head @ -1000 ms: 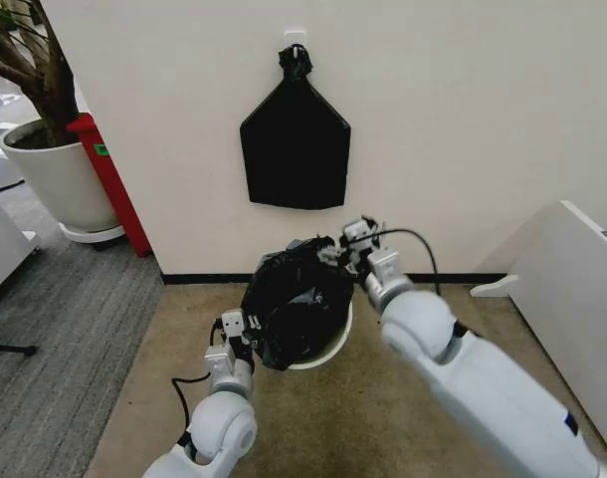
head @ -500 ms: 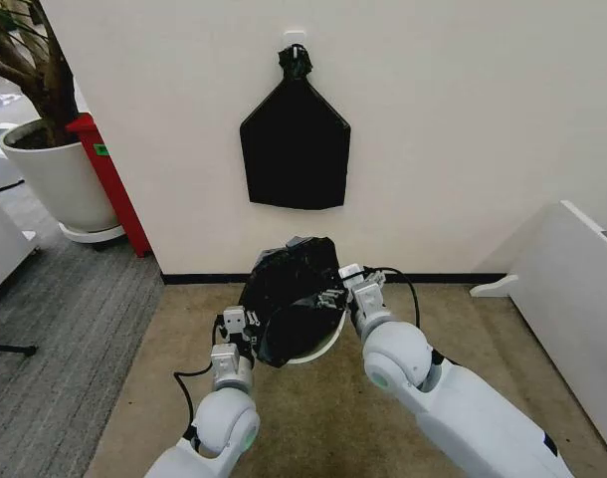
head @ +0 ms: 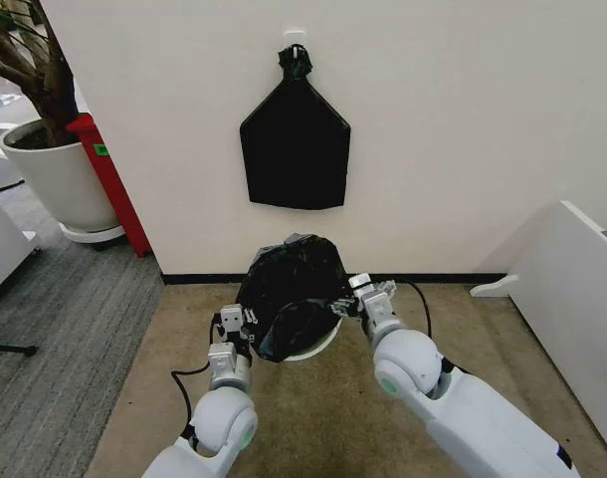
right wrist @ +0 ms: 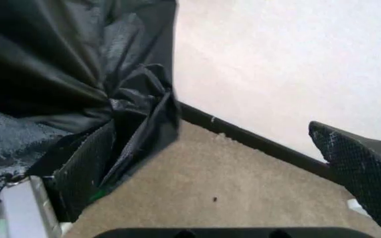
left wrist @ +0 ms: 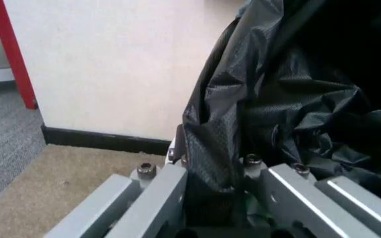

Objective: Place the garbage bag over the trash bin.

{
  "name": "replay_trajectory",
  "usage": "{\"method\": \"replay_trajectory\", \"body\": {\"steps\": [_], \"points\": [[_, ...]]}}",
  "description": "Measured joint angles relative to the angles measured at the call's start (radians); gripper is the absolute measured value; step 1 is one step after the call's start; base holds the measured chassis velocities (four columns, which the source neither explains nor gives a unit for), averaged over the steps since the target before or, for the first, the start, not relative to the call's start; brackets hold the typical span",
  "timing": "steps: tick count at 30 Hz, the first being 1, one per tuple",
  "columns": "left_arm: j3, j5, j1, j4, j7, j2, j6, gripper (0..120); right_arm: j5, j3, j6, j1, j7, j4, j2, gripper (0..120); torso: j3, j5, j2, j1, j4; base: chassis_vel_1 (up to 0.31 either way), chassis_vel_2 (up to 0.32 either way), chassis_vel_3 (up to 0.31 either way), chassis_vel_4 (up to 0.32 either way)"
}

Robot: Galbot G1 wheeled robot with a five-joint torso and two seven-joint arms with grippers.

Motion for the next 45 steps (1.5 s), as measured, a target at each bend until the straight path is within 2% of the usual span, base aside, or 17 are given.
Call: {"method": "replay_trajectory", "body": {"steps": [8, 12, 13, 21, 35, 41, 45], "points": [[-0.005, -0.006, 0.000, 0.003, -0.005, -0.002, -0.006, 1, -0.020, 0.018, 0.012, -0.013, -0.018, -0.014, -0.020, 100, 0.000, -0.0001, 0.000, 0.000, 0.0000, 0.000, 0.000, 0.000, 0.000], [-0.008, -0.063, 0.002, -0.030, -0.007, 0.000, -0.006, 1, -0.054, 0.024, 0.029, -0.041, -0.039, -0.031, -0.023, 100, 0.000, -0.0001, 0.000, 0.000, 0.0000, 0.000, 0.000, 0.000, 0.000], [-0.008, -0.114, 0.004, -0.051, -0.009, 0.001, -0.004, 1, -0.066, 0.025, 0.035, -0.052, -0.047, -0.037, -0.023, 100, 0.000, 0.0000, 0.000, 0.000, 0.0000, 0.000, 0.000, 0.000, 0.000], [-0.014, -0.267, 0.004, -0.114, -0.028, 0.001, 0.023, 1, -0.096, 0.028, 0.056, -0.074, -0.067, -0.070, -0.027, 100, 0.000, -0.0001, 0.000, 0.000, 0.0000, 0.000, 0.000, 0.000, 0.000], [-0.046, -0.330, 0.002, -0.125, -0.058, -0.011, 0.027, 1, -0.154, 0.023, 0.093, -0.113, -0.102, -0.120, -0.032, 100, 0.000, -0.0001, 0.000, 0.000, 0.0001, 0.000, 0.000, 0.000, 0.000], [-0.064, -0.334, -0.001, -0.109, -0.062, -0.019, 0.026, 1, -0.173, 0.029, 0.106, -0.128, -0.109, -0.118, -0.024, 100, 0.000, 0.0000, 0.000, 0.000, 0.0000, 0.000, 0.000, 0.000, 0.000], [-0.070, -0.329, -0.003, -0.076, -0.064, -0.027, 0.018, 1, -0.195, 0.051, 0.108, -0.127, -0.108, -0.070, -0.025, 100, 0.000, -0.0001, 0.000, 0.000, 0.0001, 0.000, 0.000, 0.000, 0.000]]}}
